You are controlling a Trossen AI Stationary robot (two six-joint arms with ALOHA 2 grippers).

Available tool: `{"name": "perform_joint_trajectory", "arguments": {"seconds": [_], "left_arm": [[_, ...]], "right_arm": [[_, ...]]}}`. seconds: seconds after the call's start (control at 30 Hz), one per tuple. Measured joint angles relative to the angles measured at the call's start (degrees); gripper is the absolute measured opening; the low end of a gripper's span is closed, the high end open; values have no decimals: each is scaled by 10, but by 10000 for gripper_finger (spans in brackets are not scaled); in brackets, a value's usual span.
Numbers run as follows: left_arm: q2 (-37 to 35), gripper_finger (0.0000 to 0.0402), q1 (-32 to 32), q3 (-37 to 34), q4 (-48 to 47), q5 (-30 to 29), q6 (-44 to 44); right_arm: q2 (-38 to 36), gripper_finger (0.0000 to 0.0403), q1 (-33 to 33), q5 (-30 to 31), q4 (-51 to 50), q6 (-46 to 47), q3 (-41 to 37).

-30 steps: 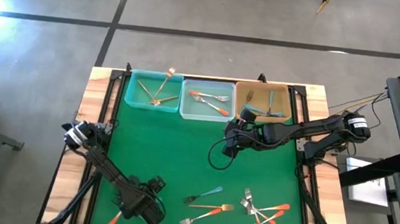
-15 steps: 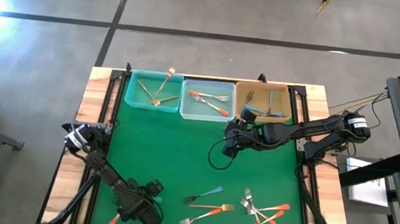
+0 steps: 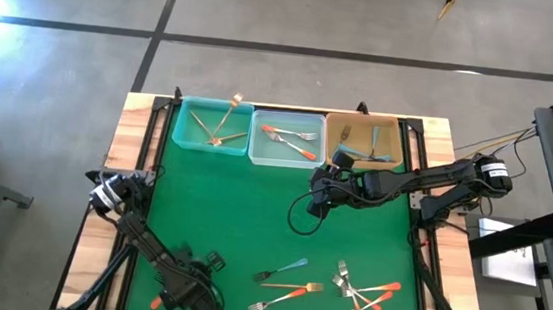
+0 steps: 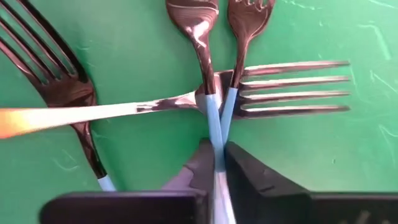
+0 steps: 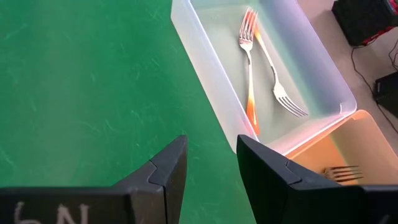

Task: Sort silverware by color (type)
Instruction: Put the blue fork into the orange bin

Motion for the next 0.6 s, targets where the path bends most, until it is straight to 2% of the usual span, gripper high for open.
{"name": "perform_joint_trajectory", "arguments": {"seconds": [0.2,0.6], "left_arm": [[1,7,0,9,-10,-3,16],[4,2,-2,76,-79,1,6]], "right_arm": [[0,132,0,0,1,0,0],[0,132,0,0,7,0,0]]}}
